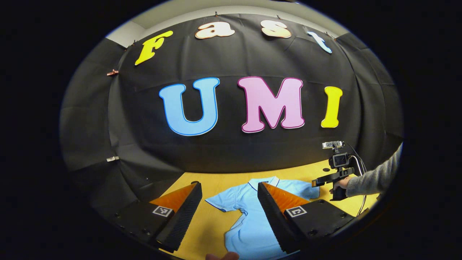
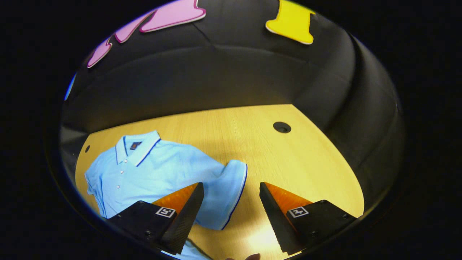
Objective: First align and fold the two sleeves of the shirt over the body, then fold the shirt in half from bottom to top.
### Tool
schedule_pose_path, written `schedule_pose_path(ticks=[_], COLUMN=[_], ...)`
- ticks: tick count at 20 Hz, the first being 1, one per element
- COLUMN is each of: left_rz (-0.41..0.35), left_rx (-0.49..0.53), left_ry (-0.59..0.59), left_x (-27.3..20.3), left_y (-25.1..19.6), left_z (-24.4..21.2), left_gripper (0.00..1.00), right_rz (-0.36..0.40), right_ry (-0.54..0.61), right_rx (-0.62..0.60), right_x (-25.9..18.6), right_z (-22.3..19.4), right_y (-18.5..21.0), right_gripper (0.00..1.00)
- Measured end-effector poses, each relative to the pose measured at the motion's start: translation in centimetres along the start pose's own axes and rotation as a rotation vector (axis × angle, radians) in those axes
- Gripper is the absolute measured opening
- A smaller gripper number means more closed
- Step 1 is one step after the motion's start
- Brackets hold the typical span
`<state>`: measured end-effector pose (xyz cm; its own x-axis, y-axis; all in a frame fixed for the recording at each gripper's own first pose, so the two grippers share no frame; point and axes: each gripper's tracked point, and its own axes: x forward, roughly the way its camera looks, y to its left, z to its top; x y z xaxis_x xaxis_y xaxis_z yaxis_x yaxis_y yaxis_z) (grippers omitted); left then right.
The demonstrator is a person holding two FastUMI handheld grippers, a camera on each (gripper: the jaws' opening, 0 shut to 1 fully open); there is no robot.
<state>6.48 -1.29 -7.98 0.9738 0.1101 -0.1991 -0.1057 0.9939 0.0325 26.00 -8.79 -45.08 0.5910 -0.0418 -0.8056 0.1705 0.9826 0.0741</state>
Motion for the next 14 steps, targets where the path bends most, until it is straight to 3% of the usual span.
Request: schedule_pose_path(ticks=[4,9,13,14], left_rz=[0.013,0.009,0.008,0.01], left_rx=[0.005,0.01,0.016,0.017], left_ry=[0.027,0.044,0.044,0.047], left_x=[0.7,1.2,1.4,1.3], left_y=[-0.1,-0.5,-0.4,-0.2], left_z=[-0.9,-1.5,-1.5,-1.8], left_gripper=[0.98,0.98,0.98,0.98], right_rz=[-0.014,-0.016,-0.012,-0.015], right_ry=[0.074,0.078,0.092,0.098], right_rx=[0.046,0.031,0.036,0.045], right_x=[2.1,2.5,2.4,2.3], right_z=[-0.7,-0.5,-0.9,-0.9], right_y=[-1.2,-0.8,0.0,0.2], right_gripper=[0.97,0.95,0.7,0.55])
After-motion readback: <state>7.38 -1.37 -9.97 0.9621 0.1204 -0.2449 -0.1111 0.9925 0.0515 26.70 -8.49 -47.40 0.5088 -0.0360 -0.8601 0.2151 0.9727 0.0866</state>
